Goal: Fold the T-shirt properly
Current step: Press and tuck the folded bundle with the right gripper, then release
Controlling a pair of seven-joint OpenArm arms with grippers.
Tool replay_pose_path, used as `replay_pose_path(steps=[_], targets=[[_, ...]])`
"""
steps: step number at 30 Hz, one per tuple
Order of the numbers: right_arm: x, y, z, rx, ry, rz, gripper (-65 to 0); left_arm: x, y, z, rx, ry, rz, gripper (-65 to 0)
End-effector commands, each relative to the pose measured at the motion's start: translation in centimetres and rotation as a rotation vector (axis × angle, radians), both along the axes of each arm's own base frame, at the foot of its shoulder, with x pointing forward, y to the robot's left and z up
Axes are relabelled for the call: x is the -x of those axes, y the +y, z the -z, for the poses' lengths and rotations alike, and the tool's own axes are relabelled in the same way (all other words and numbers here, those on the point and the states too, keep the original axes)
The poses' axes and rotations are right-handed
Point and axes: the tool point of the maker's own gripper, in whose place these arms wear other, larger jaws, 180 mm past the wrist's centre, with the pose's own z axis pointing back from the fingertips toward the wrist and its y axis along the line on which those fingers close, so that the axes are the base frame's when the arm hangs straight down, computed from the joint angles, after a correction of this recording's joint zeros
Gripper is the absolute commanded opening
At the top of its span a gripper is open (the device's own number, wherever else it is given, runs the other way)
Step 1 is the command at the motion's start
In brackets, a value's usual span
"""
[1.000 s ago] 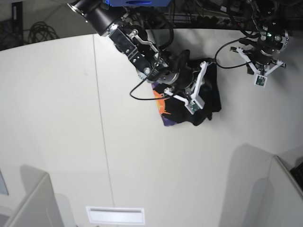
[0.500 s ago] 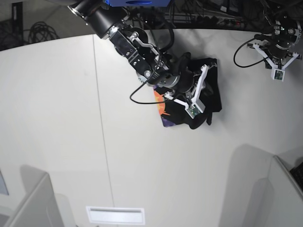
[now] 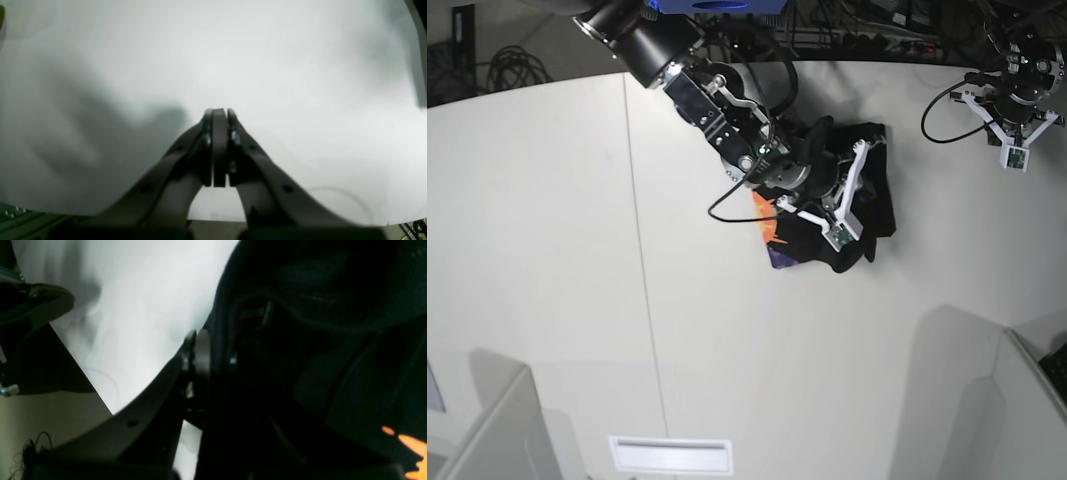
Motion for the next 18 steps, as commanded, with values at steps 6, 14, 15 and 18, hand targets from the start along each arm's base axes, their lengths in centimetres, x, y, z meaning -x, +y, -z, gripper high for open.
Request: replay_pose_path(steps=[6,14,15,18], targets=[[-0.7,0.8,-1.1,-0.036,-0.025,0.002,-65.0,-0.4,0.2,-0.8,-0.014,-0.025,0.011,-65.0],[-0.5,1.0,-1.3,-0.042,-0.028,-0.003,-18.3,-0.4,0.3,-0.8,-0.015,-0.025,0.012,-65.0],[-0.5,1.0,-1.4,-0.043,-0.029,-0.003,-19.1,-0.4,0.3,-0.8,-0.015,-0.025,0.012,-65.0],[-0.6,1.2,-2.5,-0.064,-0.051,-0.004,-23.3,-0.4,0.3,-0.8,-0.017,-0.025,0.013,-65.0]])
